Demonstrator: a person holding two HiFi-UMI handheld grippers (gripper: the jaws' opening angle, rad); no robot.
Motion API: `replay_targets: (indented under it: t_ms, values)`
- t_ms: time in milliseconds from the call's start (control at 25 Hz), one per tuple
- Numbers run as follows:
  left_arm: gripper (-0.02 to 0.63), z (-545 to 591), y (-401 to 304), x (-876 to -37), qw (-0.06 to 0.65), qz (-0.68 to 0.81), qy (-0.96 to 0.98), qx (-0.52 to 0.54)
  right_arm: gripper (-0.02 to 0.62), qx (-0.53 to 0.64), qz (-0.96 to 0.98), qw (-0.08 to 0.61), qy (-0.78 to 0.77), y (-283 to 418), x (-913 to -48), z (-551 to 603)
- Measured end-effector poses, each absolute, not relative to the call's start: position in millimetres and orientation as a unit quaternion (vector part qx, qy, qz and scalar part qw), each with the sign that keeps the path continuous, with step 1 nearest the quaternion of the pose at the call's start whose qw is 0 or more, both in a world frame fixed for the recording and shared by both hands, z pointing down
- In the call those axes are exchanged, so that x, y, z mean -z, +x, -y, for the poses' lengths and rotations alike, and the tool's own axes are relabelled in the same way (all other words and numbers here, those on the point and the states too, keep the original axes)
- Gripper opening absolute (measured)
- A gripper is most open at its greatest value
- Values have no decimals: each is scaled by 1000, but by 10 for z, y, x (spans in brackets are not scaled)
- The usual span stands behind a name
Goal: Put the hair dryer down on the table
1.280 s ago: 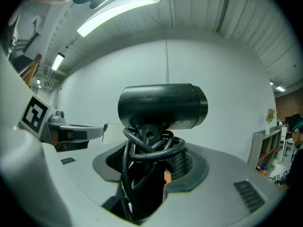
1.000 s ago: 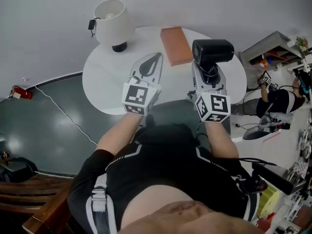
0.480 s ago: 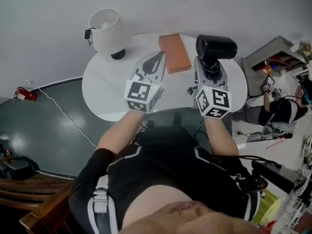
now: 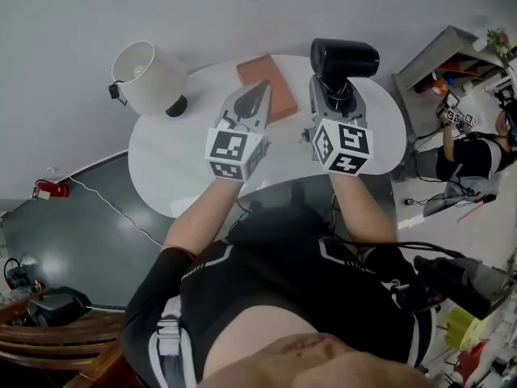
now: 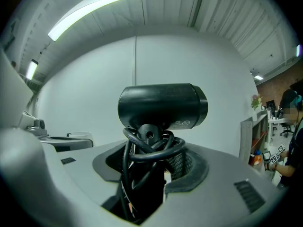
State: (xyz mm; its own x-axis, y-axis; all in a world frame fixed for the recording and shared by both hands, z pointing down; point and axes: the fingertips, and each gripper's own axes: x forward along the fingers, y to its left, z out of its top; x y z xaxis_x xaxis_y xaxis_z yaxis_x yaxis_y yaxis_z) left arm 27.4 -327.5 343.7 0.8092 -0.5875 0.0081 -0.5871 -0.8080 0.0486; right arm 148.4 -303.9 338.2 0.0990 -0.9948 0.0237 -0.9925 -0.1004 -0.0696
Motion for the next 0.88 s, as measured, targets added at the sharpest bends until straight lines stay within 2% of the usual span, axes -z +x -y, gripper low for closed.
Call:
replay_targets:
  t_ms: [440,880]
  values:
    - [32,3436,1233,-3645,-17,250,967,-37,230,79,-599,38,-796,2465,-3710,3134]
    - [31,3416,2194,-3966,-11,168,984,-63,230,140,-516,50,-844,3407,-4299,2996]
